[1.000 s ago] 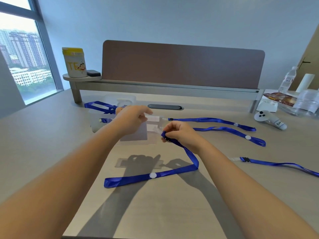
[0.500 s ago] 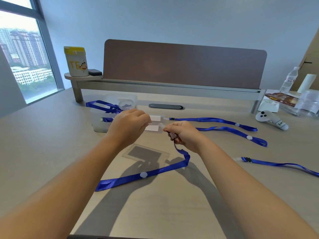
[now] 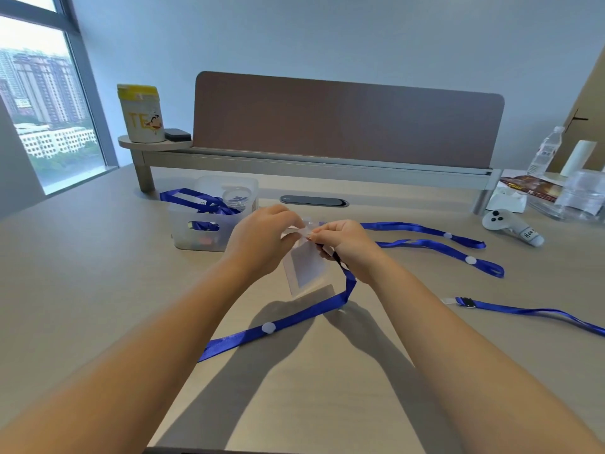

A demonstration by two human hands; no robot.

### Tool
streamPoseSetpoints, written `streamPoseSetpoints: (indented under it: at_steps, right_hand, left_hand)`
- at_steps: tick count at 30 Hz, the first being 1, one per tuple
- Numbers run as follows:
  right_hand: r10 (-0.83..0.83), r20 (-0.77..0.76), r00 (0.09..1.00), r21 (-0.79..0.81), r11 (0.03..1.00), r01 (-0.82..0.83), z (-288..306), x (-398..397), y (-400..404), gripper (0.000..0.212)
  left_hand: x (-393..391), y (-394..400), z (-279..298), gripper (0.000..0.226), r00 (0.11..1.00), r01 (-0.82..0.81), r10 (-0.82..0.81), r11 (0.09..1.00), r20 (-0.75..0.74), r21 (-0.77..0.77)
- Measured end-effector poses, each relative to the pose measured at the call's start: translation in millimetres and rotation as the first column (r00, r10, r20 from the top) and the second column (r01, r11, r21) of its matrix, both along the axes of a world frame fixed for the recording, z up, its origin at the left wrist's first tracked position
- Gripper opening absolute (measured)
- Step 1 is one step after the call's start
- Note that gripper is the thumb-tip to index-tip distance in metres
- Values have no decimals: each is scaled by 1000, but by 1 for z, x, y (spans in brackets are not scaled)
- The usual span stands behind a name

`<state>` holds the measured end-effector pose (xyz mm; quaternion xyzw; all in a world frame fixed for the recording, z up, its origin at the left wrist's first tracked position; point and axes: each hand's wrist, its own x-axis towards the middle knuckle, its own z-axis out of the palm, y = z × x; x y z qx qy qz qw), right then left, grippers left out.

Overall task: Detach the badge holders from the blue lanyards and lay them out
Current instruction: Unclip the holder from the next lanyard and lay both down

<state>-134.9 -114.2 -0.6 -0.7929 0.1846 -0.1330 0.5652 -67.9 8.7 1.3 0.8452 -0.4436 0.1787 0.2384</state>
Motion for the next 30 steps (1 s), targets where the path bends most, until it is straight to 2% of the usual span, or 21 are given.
streamPoseSetpoints:
  at_steps: [5, 7, 9, 11, 19, 24, 27, 30]
  right_hand:
    - [17, 22, 1000, 17, 1000, -17, 4, -3, 0, 25]
    - [4, 33, 999, -10, 1000, -4, 4, -3, 1, 25]
    - [-16, 52, 999, -64, 998, 19, 4, -3, 3, 23]
    - [-23, 78, 997, -106, 994, 31, 5, -3, 4, 18]
    - [14, 72, 997, -265, 964, 6, 12, -3, 4, 30]
    - [7, 23, 1000, -149, 989, -4, 16, -3, 6, 27]
    - [3, 28, 1000, -118, 993, 0, 16, -2, 8, 26]
    - [-42, 88, 995, -72, 996, 48, 16, 2, 13, 26]
  left_hand:
    - [1, -4, 1, 28, 980, 38, -47, 998, 192, 49]
    - [1, -3, 4, 20, 923, 85, -108, 993, 368, 77]
    - [3, -3, 8, 26, 855, 90, -150, 986, 496, 144]
    - [3, -3, 9, 28, 820, 85, -176, 979, 545, 188]
    - [12, -4, 7, 23, 799, 96, -229, 961, 556, 258]
    - [13, -4, 6, 30, 802, 106, -237, 960, 548, 260]
    - [13, -6, 3, 29, 817, 103, -186, 978, 546, 179]
    - [9, -9, 2, 15, 881, 99, -76, 995, 467, -25]
